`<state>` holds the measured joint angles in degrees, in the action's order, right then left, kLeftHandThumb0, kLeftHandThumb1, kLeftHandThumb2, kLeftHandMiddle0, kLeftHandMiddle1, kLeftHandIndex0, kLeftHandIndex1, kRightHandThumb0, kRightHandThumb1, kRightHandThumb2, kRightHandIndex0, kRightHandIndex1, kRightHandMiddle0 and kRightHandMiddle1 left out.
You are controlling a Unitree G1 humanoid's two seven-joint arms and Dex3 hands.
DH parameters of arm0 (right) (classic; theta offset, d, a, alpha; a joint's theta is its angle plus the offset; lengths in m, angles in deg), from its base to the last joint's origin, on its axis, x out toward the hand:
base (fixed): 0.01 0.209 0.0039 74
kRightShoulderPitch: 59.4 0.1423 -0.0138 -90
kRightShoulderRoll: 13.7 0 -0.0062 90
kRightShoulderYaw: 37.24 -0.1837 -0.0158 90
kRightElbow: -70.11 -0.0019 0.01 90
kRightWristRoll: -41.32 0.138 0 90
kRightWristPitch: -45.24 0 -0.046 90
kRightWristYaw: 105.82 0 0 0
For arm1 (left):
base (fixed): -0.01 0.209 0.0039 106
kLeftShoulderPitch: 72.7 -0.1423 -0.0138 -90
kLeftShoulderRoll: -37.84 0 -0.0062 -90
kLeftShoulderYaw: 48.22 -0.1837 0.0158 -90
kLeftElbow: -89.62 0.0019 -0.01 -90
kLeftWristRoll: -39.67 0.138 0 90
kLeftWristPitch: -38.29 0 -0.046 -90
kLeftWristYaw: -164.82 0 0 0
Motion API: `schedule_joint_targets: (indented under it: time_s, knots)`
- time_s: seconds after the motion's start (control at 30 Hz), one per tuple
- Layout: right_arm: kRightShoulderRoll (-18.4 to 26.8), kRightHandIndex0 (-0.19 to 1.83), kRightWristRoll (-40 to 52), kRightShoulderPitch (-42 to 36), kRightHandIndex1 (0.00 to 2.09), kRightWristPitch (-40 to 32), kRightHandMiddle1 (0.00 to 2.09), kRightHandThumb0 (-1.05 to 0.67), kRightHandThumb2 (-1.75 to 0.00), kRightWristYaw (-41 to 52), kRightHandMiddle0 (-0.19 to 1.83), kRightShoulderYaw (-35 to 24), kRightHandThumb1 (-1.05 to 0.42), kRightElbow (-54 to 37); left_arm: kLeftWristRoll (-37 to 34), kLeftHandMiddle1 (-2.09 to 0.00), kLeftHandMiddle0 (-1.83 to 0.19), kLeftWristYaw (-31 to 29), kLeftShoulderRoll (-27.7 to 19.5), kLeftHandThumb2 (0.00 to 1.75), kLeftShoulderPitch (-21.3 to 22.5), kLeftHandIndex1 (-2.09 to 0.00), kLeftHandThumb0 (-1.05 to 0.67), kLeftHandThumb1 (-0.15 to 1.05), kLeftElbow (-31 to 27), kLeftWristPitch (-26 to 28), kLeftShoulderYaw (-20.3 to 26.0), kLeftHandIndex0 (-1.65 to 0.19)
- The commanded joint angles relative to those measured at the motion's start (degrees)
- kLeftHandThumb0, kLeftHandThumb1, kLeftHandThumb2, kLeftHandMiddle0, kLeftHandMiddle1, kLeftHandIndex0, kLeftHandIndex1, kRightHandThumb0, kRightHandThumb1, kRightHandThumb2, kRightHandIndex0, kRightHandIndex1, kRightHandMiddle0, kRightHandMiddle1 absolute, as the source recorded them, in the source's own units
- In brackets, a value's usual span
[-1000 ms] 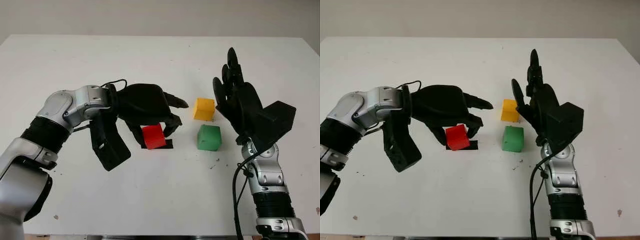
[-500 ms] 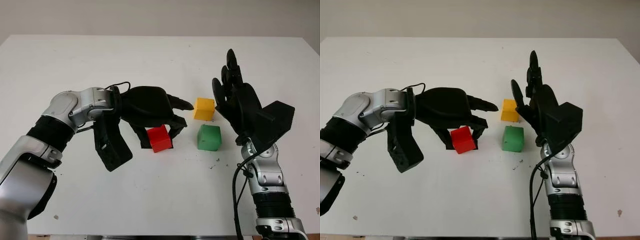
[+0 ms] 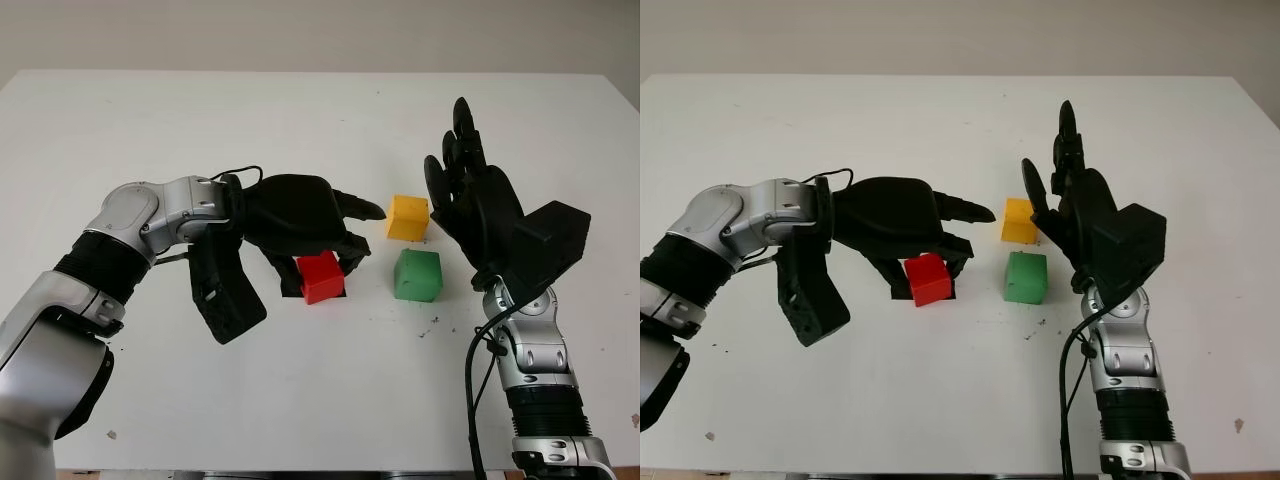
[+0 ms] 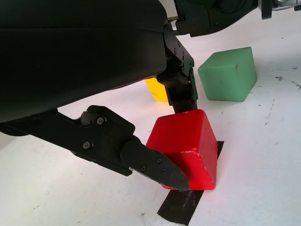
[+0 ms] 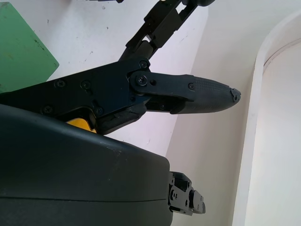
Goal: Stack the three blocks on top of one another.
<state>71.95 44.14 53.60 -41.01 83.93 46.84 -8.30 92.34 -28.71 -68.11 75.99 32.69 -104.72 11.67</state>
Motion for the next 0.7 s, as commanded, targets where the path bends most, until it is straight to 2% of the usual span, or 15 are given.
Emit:
schedule_joint_targets:
  time_s: [0.0,0.17,0.27,0.33,0.5,0.6,0.67]
  knots:
    - [0.03,-0.19,0.14,0.35,0.0,1.08,0.01,-0.72,-0.51,0.06,-0.19,0.1,-1.05,0.21,-0.06,-0.05,-0.11,0.83,-0.54,0.06,0.95,-0.86,-0.36,0.92,-0.41,0.03,-0.13,-0.41]
    - [0.15,-0.19,-0.13,0.68,0.0,1.68,0.0,-0.72,-0.51,0.09,-0.19,0.26,-1.05,0.86,0.8,-0.05,-0.11,1.23,-1.18,0.05,0.87,-0.81,-0.37,0.92,-1.25,0.26,-0.4,-0.38]
    - [0.13,-0.19,-0.4,0.78,0.0,2.32,0.01,-0.72,-0.51,-0.22,-0.19,0.39,-1.05,1.16,0.54,-0.05,-0.09,0.92,-1.4,0.05,0.72,-0.5,-0.39,0.9,-1.74,0.29,-0.31,-0.41]
    - [0.01,-0.19,-0.19,0.8,0.0,1.93,0.01,-0.71,-0.52,-0.34,-0.19,0.36,-1.05,1.06,0.56,-0.05,-0.07,0.52,-1.65,0.05,0.66,-0.27,-0.47,0.88,-2.32,0.48,-0.32,-0.42]
    - [0.15,-0.19,-0.06,0.68,0.0,1.41,0.01,-0.72,-0.51,-0.43,-0.19,0.38,-1.05,0.74,-1.98,-0.03,0.0,-3.46,-3.08,0.05,0.65,-0.03,-0.66,0.87,-4.33,0.7,0.33,-0.16]
    - [0.12,-0.19,0.19,0.59,0.0,1.89,0.01,-0.73,-0.51,-0.29,-0.19,0.27,-1.05,0.97,-4.11,-0.03,0.05,-5.86,-4.8,0.05,0.08,-0.02,-0.75,0.86,-6.43,0.95,1.4,-0.02]
    - [0.16,-0.19,0.43,0.6,0.0,2.22,0.01,-0.72,-0.51,0.02,-0.19,0.22,-1.05,1.17,-5.49,-0.04,0.06,-6.85,-5.86,0.05,-0.63,-0.03,-0.78,0.85,-7.74,1.45,2.24,0.0]
